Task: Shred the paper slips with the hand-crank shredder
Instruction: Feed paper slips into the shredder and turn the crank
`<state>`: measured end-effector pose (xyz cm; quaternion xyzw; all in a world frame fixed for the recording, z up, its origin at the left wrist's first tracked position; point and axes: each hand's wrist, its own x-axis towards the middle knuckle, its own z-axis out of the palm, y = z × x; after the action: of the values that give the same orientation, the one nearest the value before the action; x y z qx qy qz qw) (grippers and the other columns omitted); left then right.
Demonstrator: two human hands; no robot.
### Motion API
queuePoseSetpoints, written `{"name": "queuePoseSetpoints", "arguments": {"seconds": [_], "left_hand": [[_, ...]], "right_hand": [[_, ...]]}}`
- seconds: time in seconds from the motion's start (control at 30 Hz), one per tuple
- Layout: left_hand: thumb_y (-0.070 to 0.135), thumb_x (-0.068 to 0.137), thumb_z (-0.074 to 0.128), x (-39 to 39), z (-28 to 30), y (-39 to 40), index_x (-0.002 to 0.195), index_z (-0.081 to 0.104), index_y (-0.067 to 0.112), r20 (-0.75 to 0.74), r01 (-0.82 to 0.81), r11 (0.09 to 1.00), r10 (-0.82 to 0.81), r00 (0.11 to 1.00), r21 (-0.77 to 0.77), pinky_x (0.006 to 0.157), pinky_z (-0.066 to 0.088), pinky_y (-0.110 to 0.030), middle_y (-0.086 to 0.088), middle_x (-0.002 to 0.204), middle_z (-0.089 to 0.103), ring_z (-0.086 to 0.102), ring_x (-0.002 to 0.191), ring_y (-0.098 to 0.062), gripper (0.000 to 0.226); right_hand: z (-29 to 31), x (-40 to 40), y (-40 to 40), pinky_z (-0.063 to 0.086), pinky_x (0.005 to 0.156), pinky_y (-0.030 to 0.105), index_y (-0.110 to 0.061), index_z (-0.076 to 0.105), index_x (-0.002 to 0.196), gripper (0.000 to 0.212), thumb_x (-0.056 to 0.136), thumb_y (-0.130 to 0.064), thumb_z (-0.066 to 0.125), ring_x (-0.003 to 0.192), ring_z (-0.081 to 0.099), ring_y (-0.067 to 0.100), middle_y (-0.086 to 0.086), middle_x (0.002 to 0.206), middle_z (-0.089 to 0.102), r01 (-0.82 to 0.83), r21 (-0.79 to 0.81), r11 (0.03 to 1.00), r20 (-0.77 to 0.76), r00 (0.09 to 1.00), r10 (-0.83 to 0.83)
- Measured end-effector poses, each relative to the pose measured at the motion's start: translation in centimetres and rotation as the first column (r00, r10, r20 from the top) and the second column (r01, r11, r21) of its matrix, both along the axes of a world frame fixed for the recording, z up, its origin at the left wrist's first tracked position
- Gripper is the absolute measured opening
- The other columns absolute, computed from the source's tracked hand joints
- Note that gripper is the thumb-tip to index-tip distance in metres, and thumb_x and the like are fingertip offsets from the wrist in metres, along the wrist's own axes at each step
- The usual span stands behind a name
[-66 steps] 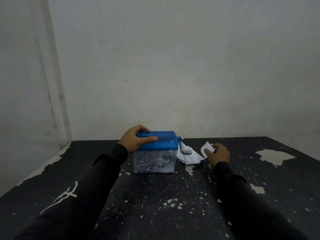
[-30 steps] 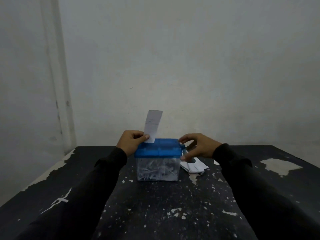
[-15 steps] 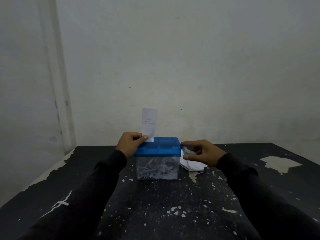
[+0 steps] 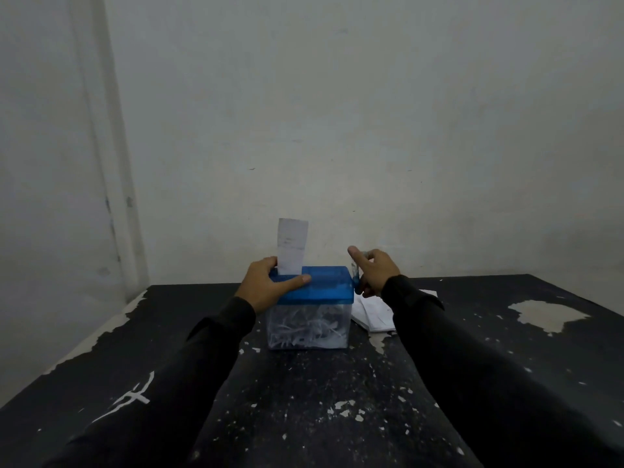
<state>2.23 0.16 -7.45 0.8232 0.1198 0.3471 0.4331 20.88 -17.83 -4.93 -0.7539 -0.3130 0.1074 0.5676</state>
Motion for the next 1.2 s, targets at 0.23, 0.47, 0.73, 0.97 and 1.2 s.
{"name": "queuePoseSetpoints", "arguments": {"seconds": [0.23, 0.47, 0.73, 0.97, 1.2], "left_hand": [[0.054, 0.058, 0.096, 0.0, -0.2, -0.2, 0.118, 0.066, 0.022, -0.004, 0.069, 0.994, -0.070, 0.998, -0.085, 0.078, 0.058, -0.020, 0.006, 0.112, 0.073, 0.071, 0.095, -0.006, 0.074], [0.044, 0.066, 0.093, 0.0, -0.2, -0.1, 0.119, 0.068, 0.017, -0.002, 0.083, 0.992, -0.083, 0.997, -0.098, 0.078, 0.058, -0.020, 0.002, 0.112, 0.075, 0.073, 0.095, -0.010, 0.065], [0.031, 0.072, 0.092, 0.2, 0.3, -0.7, 0.103, 0.072, 0.020, -0.037, 0.080, 0.993, -0.083, 0.996, -0.086, 0.070, 0.055, -0.016, 0.009, 0.094, 0.078, 0.073, 0.085, -0.005, 0.039], [0.037, 0.069, 0.093, 0.3, 0.2, -0.3, 0.110, 0.068, 0.019, -0.063, 0.065, 0.997, -0.068, 0.996, -0.048, 0.068, 0.055, -0.015, 0.001, 0.105, 0.073, 0.071, 0.085, -0.005, 0.051], [0.044, 0.065, 0.093, 0.5, 0.1, 0.1, 0.106, 0.066, 0.024, -0.067, 0.046, 0.999, -0.048, 0.997, -0.025, 0.066, 0.053, -0.013, 0.001, 0.107, 0.071, 0.070, 0.089, -0.007, 0.053]], "right_hand": [[-1.0, 0.3, -0.2, 0.052, 0.043, 0.029, -0.014, 0.052, 0.113, 0.031, 0.103, -0.043, 0.052, 0.065, 0.067, 0.024, 0.017, 0.099, 0.064, 0.061, 0.003, 0.998, 0.136, 0.989, -0.060], [-2.8, 1.6, -2.7, 0.049, 0.047, 0.028, -0.014, 0.061, 0.101, 0.030, 0.108, -0.030, 0.037, 0.059, 0.056, 0.017, 0.006, 0.082, 0.062, 0.019, -0.514, 0.858, 0.337, 0.924, 0.181], [-6.5, -0.6, -4.8, 0.036, 0.053, 0.026, -0.009, 0.054, 0.065, 0.041, 0.104, -0.015, 0.043, 0.048, 0.042, 0.007, 0.001, 0.058, 0.049, -0.071, -0.212, 0.975, 0.250, 0.960, 0.124], [-2.9, -2.3, -4.8, 0.030, 0.050, 0.031, -0.016, 0.035, 0.062, 0.044, 0.105, -0.008, 0.038, 0.043, 0.027, 0.014, -0.009, 0.047, 0.029, -0.198, 0.215, 0.956, -0.055, 0.975, 0.215], [0.5, 0.4, -2.6, 0.038, 0.042, 0.027, -0.011, 0.058, 0.102, 0.013, 0.103, -0.024, 0.055, 0.051, 0.044, 0.017, 0.006, 0.073, 0.055, -0.091, 0.237, 0.967, 0.114, 0.991, 0.065]]}}
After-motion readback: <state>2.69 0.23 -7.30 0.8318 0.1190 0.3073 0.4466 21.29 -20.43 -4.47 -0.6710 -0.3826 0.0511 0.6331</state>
